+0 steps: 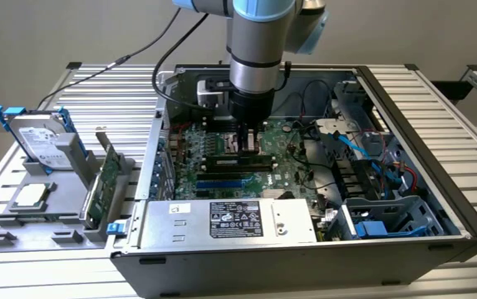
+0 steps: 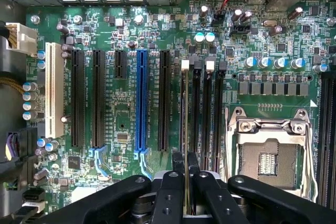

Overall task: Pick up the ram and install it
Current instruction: 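Insert the ram into the slot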

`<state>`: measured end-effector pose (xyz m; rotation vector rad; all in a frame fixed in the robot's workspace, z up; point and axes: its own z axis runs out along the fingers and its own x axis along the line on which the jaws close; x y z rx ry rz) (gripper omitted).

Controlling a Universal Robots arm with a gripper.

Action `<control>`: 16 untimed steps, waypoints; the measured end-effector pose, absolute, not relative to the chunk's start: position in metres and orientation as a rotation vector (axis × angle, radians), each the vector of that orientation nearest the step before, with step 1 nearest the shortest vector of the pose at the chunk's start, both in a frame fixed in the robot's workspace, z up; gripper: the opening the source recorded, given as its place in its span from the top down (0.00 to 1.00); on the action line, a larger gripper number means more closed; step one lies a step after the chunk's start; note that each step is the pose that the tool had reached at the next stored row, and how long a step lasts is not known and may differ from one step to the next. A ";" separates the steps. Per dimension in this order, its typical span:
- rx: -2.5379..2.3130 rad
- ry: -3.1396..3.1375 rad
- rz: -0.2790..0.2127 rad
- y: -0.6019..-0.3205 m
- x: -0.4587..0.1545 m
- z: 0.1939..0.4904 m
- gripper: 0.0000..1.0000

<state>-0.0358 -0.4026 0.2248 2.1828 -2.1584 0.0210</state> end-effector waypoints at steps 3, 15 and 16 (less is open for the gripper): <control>2.182 -2.158 0.022 -0.403 -0.036 0.224 0.86; 2.180 -2.156 0.026 -0.402 -0.034 0.223 0.86; 2.180 -2.156 0.026 -0.402 -0.034 0.223 0.86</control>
